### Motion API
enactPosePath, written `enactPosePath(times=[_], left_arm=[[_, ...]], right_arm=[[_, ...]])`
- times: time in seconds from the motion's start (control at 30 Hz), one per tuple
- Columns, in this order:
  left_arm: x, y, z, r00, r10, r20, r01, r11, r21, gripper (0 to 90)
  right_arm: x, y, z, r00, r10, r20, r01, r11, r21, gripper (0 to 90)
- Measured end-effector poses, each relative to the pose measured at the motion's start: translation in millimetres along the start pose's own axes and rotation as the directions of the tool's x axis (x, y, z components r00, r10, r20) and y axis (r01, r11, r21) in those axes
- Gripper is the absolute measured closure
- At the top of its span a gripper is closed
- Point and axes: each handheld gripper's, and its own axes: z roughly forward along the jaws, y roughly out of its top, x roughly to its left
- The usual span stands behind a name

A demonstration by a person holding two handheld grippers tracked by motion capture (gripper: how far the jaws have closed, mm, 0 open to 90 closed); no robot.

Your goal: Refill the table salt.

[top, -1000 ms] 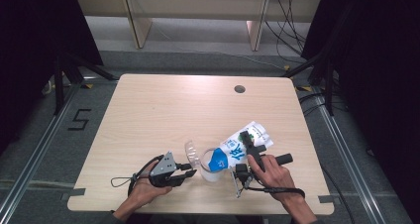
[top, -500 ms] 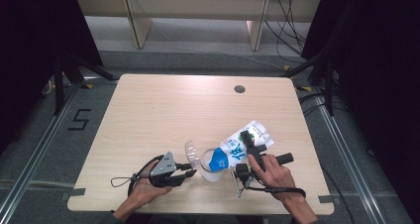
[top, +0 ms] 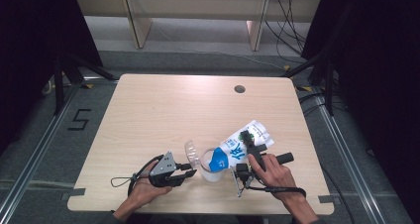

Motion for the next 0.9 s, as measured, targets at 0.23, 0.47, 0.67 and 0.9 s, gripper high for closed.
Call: enactPosePath(times=[0.23, 0.47, 0.67, 0.9], left_arm=[[0.0, 0.0, 0.0, 1.0, -0.001, 0.0, 0.001, 1.0, 0.0, 72.7], [-0.2, 0.2, -0.5, 1.0, -0.001, -0.006, 0.001, 1.0, 0.004, 72.6], [-0.1, 0.1, -0.6, 1.0, -0.001, -0.006, 0.001, 1.0, 0.004, 72.5], [-0.2, 0.1, -0.5, 1.0, -0.002, -0.006, 0.002, 1.0, 0.003, 72.4]], right_arm=[[-1.8, 1.4, -0.3, 0.9997, -0.015, -0.02, 0.016, 1.0, 0.011, 55.5], [0.4, 1.9, 0.2, 0.9995, -0.014, -0.028, 0.014, 1.0, 0.006, 56.5], [1.1, 1.4, 0.8, 0.9996, -0.011, -0.025, 0.011, 1.0, -0.003, 56.9], [1.2, 1.2, 1.2, 0.9996, -0.021, -0.02, 0.021, 1.0, -0.012, 57.2]])
